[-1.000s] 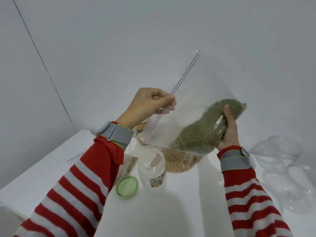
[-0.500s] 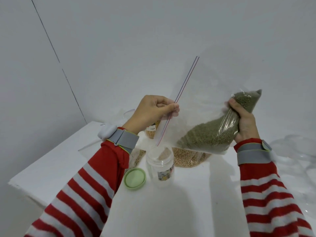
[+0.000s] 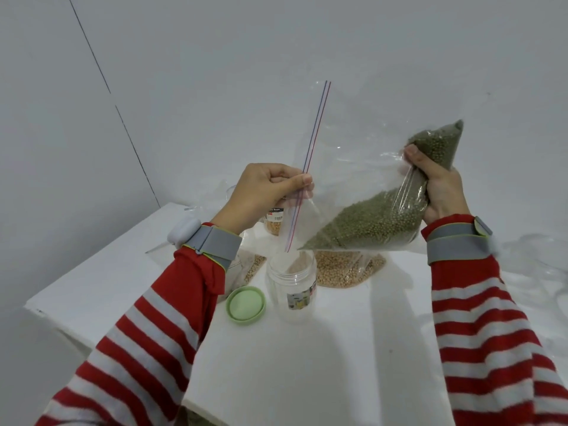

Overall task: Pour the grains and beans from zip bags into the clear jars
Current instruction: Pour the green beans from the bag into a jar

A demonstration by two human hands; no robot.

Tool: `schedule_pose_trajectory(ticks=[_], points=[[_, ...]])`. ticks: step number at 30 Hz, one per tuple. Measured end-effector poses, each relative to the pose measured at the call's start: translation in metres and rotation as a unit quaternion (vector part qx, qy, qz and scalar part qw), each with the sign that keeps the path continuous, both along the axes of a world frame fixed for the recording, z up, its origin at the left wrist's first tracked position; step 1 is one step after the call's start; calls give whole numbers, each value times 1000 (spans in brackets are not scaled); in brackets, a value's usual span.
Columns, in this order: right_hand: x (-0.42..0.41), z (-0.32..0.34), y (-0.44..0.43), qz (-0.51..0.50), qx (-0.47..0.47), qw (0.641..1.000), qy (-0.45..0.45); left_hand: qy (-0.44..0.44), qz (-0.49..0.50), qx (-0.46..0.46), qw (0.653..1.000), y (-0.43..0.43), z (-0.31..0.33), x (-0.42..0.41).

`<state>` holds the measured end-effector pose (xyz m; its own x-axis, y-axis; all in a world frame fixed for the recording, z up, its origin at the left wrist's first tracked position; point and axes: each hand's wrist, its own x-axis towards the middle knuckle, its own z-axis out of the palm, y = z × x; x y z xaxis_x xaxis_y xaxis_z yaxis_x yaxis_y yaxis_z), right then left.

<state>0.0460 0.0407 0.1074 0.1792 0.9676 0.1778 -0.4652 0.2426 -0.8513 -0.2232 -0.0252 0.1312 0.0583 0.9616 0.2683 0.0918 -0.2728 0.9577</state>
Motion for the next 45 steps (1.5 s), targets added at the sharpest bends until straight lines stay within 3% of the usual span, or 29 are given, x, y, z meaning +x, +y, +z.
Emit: schedule_pose_trajectory(ticks=[15, 36, 45], points=[[2, 6, -2, 21, -1, 1000, -2, -23, -4, 8, 1000, -1, -8, 0], [37, -44, 7, 14, -78, 978, 195, 92, -77, 63, 991, 36, 38, 68], [52, -55, 1, 29, -43, 980, 192, -16, -36, 48, 998, 44, 40, 98]])
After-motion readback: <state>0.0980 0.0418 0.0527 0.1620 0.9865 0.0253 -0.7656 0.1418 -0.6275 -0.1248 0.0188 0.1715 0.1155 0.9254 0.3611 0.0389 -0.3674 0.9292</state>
